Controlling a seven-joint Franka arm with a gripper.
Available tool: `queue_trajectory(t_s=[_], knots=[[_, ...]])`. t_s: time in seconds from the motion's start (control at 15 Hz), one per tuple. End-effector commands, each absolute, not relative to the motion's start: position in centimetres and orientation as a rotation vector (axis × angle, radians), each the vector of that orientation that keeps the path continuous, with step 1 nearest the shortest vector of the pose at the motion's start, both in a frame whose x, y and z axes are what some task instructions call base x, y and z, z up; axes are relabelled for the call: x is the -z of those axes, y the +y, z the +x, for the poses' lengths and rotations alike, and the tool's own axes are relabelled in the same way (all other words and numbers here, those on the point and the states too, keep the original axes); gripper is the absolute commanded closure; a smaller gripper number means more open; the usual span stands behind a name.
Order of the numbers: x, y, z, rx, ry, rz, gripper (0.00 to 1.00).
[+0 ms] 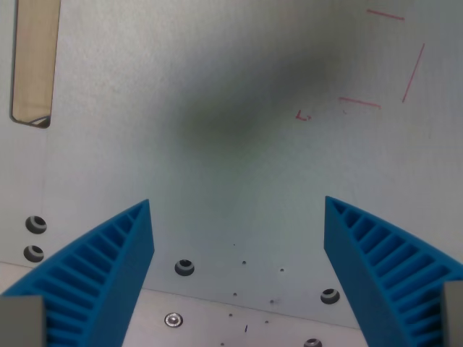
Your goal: Rotate around base negative x
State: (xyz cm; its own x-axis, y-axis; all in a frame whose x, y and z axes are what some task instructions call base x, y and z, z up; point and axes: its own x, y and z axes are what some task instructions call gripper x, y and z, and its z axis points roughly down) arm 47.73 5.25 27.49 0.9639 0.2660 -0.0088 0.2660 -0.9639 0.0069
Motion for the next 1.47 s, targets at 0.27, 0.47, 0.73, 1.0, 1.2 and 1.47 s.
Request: queue_trajectory(t_s=[0.27, 0.47, 0.73, 1.0, 1.2, 1.47], knots=[[-27.6, 5.25, 47.73, 0.018, 0.414, 3.059, 0.0], [-27.6, 5.25, 47.73, 0.025, 0.409, 3.025, 0.0], [-27.6, 5.25, 47.73, 0.034, 0.403, 2.979, 0.0], [-27.6, 5.25, 47.73, 0.044, 0.396, 2.933, 0.0], [-27.6, 5.25, 47.73, 0.051, 0.392, 2.899, 0.0], [-27.6, 5.25, 47.73, 0.06, 0.385, 2.853, 0.0]])
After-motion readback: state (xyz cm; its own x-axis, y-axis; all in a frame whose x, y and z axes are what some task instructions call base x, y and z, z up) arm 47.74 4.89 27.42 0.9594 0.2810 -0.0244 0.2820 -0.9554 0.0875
